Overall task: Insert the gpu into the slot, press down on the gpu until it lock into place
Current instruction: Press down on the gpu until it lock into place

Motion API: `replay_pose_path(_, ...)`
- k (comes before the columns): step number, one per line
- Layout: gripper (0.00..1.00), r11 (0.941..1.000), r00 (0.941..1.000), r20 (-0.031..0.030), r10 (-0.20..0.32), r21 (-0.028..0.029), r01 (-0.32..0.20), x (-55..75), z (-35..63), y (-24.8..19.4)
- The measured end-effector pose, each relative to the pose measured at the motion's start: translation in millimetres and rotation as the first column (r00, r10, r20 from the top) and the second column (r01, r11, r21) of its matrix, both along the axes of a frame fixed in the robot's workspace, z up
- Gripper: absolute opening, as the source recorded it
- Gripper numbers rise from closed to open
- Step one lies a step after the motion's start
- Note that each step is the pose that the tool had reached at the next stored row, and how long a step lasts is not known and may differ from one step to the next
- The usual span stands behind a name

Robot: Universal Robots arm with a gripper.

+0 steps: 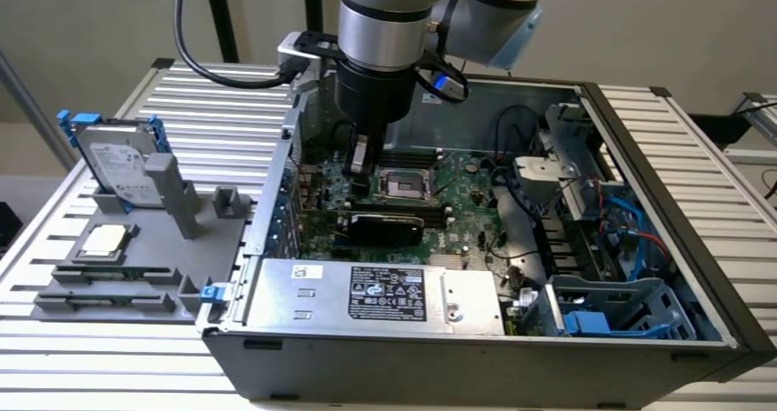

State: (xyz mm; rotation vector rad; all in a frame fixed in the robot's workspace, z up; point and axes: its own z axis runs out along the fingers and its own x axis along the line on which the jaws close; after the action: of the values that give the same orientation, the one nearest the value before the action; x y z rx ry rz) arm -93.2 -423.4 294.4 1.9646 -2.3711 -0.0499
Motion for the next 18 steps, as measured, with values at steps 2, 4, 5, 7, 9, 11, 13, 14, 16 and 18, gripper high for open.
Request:
replay_pose_path(2,0.11,1.0,1.0,0.0,0.0,0.0,0.0,0.0,0.0,0.0)
replay_pose_path(4,0.11,1.0,1.0,0.0,0.0,0.0,0.0,0.0,0.0,0.0)
replay_pose_path(5,0.11,1.0,1.0,0.0,0.0,0.0,0.0,0.0,0.0,0.0)
replay_pose_path(7,0.11,1.0,1.0,0.0,0.0,0.0,0.0,0.0,0.0,0.0)
replay_pose_path(9,0.11,1.0,1.0,0.0,0.0,0.0,0.0,0.0,0.0,0.0)
replay_pose_path(11,0.11,1.0,1.0,0.0,0.0,0.0,0.0,0.0,0.0,0.0)
replay_pose_path(13,0.11,1.0,1.0,0.0,0.0,0.0,0.0,0.0,0.0,0.0)
replay_pose_path(14,0.11,1.0,1.0,-0.0001,0.0,-0.0001,0.0,0.0,0.0,0.0)
replay_pose_path(16,0.11,1.0,1.0,0.0,0.0,0.0,0.0,0.0,0.0,0.0)
replay_pose_path(18,0.11,1.0,1.0,0.0,0.0,0.0,0.0,0.0,0.0,0.0)
